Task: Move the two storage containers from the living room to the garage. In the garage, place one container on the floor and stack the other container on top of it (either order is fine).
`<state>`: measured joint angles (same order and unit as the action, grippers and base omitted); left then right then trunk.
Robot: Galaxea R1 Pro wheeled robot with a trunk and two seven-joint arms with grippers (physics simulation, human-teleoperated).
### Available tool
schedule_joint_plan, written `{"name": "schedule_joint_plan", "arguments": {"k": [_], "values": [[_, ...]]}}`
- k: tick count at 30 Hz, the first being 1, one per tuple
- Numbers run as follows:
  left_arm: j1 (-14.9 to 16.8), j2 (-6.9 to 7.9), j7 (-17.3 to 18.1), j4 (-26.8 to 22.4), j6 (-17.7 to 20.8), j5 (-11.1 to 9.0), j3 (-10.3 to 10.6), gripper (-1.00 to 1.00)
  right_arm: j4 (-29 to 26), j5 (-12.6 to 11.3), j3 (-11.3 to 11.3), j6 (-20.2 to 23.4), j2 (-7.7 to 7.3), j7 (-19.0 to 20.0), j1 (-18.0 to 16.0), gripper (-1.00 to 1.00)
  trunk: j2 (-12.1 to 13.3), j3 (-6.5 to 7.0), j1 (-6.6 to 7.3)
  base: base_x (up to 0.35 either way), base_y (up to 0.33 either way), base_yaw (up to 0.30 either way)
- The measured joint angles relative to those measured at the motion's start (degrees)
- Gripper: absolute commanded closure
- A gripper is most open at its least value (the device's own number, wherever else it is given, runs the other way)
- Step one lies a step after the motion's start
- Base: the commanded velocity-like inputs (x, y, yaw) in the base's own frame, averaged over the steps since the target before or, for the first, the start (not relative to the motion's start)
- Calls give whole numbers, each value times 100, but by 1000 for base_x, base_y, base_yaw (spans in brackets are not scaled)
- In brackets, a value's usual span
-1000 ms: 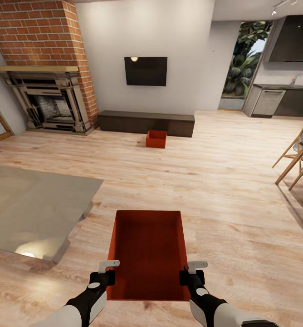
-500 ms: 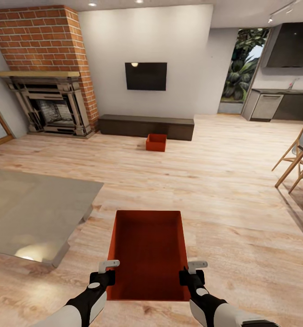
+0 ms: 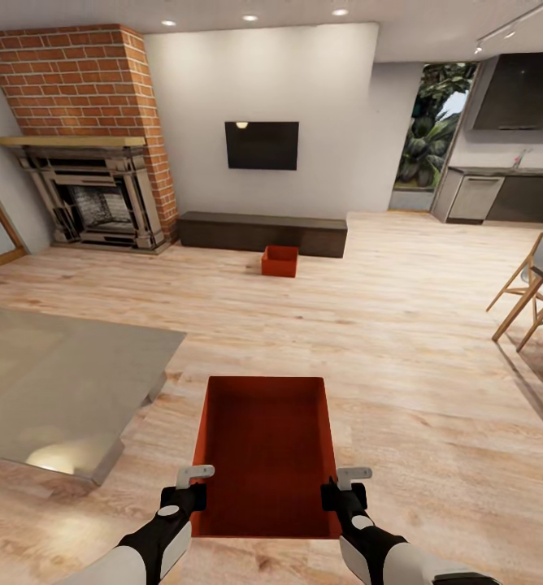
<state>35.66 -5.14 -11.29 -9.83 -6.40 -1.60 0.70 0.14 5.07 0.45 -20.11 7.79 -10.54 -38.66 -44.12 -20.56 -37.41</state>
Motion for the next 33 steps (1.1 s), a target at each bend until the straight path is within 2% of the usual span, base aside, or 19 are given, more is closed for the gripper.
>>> {"name": "schedule_joint_plan", "arguments": {"k": [33], "values": [[-1,0,-2,-1,0,-3,4,100,-1,2,-2,0,0,0,1,100,0,308,0,0,0,0]]}}
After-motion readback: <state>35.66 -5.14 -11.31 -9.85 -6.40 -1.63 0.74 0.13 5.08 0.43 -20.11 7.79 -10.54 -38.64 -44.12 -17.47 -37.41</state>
